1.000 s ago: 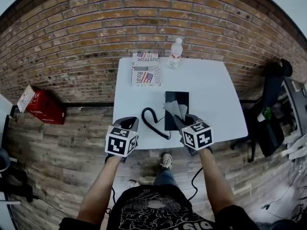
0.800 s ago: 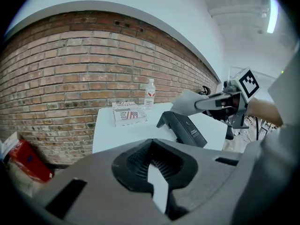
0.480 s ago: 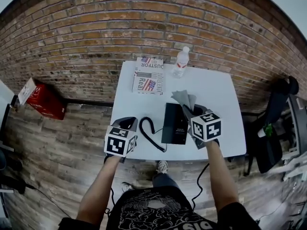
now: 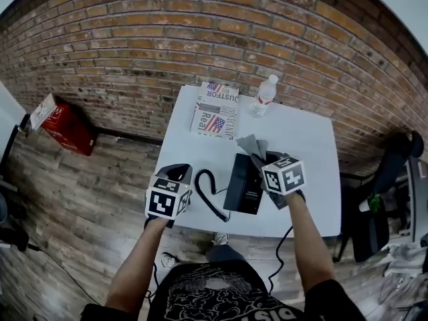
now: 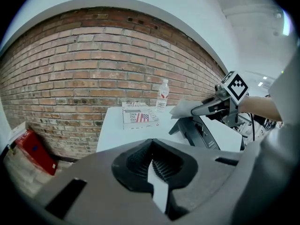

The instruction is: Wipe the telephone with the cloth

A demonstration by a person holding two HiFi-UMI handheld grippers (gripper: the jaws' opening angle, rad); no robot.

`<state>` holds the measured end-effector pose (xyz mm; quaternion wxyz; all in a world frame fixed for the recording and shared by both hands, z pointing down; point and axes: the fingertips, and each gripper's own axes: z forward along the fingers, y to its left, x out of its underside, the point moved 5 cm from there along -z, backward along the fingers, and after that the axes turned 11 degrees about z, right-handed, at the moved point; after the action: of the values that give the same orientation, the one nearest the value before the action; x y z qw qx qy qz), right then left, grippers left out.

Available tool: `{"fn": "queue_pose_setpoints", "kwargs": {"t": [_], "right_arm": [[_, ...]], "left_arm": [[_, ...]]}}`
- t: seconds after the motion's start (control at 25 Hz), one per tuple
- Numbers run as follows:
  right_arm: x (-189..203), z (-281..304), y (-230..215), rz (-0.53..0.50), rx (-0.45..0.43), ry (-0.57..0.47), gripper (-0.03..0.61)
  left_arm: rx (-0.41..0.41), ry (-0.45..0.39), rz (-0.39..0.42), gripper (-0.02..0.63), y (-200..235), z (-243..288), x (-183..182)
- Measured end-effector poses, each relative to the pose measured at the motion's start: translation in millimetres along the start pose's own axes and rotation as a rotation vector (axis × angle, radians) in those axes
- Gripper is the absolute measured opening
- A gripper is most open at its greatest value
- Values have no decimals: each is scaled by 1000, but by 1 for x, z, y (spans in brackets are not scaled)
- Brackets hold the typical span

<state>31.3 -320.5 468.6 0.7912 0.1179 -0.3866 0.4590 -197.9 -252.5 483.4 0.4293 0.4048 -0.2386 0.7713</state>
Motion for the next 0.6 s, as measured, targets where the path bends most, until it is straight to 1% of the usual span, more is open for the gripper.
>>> {"fn": "queue_pose_setpoints", "kwargs": {"t": [0.2, 0.6], "right_arm": [[-1, 14, 10, -77, -37, 56, 11], [-8, 32, 27, -105, -89, 81, 11]], "left_arm": [[-28, 14, -26, 6, 8, -5, 9], [-64, 24, -50, 6, 20, -15, 20]]}}
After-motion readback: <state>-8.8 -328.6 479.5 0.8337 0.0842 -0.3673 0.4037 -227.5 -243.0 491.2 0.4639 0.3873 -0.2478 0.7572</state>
